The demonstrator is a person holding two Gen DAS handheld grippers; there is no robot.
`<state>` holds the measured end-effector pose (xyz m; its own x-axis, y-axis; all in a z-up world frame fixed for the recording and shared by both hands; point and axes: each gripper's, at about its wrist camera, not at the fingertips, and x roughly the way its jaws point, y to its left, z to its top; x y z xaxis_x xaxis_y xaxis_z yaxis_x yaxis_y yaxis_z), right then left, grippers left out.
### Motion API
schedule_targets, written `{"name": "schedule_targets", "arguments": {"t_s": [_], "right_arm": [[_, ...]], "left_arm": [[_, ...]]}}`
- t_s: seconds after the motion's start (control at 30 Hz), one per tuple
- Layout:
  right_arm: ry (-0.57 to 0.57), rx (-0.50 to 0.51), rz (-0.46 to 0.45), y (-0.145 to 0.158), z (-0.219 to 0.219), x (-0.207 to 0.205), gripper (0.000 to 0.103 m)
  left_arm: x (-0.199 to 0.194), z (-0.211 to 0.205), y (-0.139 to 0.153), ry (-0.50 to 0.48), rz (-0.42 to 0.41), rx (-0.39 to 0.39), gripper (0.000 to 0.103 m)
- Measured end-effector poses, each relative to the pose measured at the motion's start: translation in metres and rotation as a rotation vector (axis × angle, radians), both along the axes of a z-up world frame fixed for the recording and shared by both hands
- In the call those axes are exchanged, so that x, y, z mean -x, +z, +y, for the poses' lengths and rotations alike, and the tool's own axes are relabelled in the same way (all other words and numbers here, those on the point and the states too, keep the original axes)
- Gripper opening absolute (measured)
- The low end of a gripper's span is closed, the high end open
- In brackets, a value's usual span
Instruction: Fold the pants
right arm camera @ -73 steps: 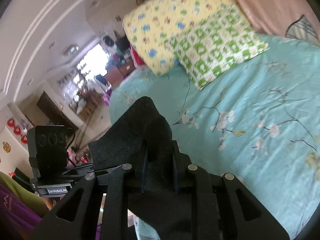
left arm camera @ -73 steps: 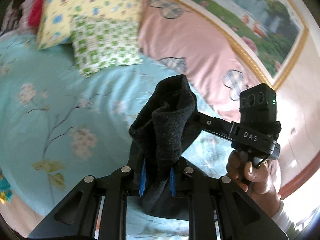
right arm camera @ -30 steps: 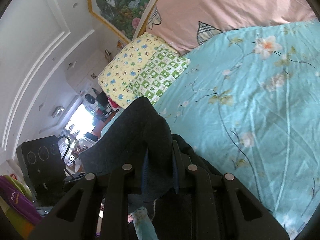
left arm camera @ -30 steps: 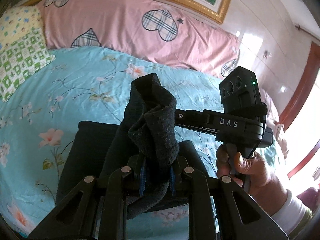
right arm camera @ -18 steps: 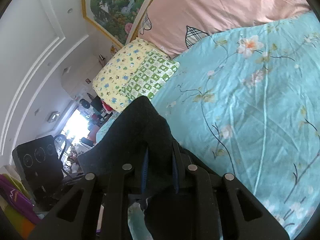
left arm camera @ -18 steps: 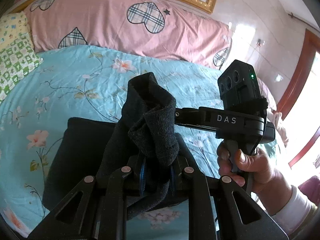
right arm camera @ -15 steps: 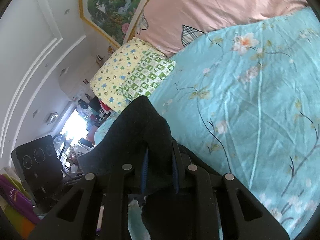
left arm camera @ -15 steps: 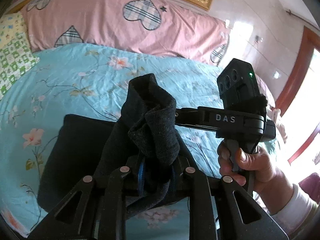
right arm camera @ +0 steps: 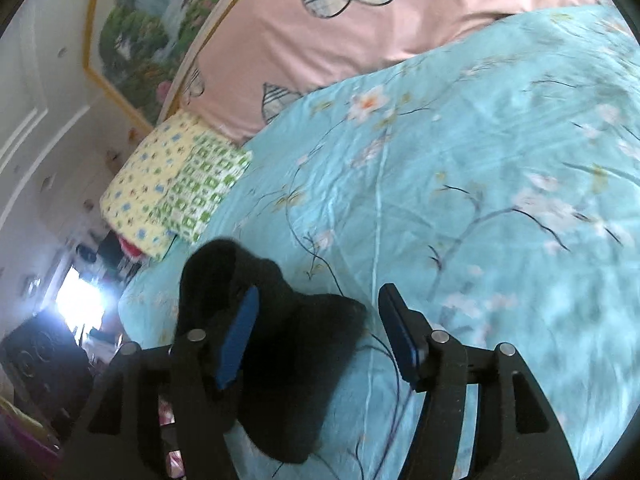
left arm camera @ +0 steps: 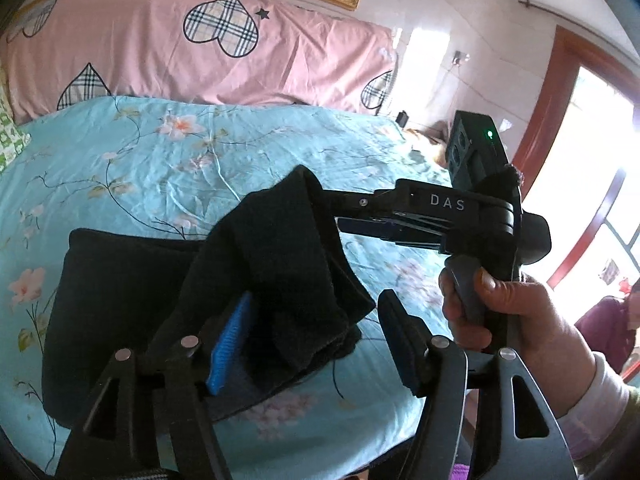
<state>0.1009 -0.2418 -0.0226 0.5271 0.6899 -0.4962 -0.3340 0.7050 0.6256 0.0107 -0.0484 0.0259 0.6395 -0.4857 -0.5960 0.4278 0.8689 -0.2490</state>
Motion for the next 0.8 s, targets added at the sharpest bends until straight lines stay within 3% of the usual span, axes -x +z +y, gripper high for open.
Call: {"name": "schedule_targets", "arguments": {"t_s": [0.17,0.4,0.8], "right_arm": [[-0.073,0.001,0.010,0.004,-0.005,0.017,0.075],[-0.141,-0.004,-0.009,0.015,-0.009,0.040,0.081],[-0.142,0.093,-0.047,0.035,0.030,0.069,0.091]], "left_arm": [[0.008,0.017,0.006,0.007,0.011,0.040,0.071],[0.014,0.053,0.020,0.061,-0.001,0.083,0.071],[-0.007,0.122,0.020,0.251,0.002,0.077,0.072]]}}
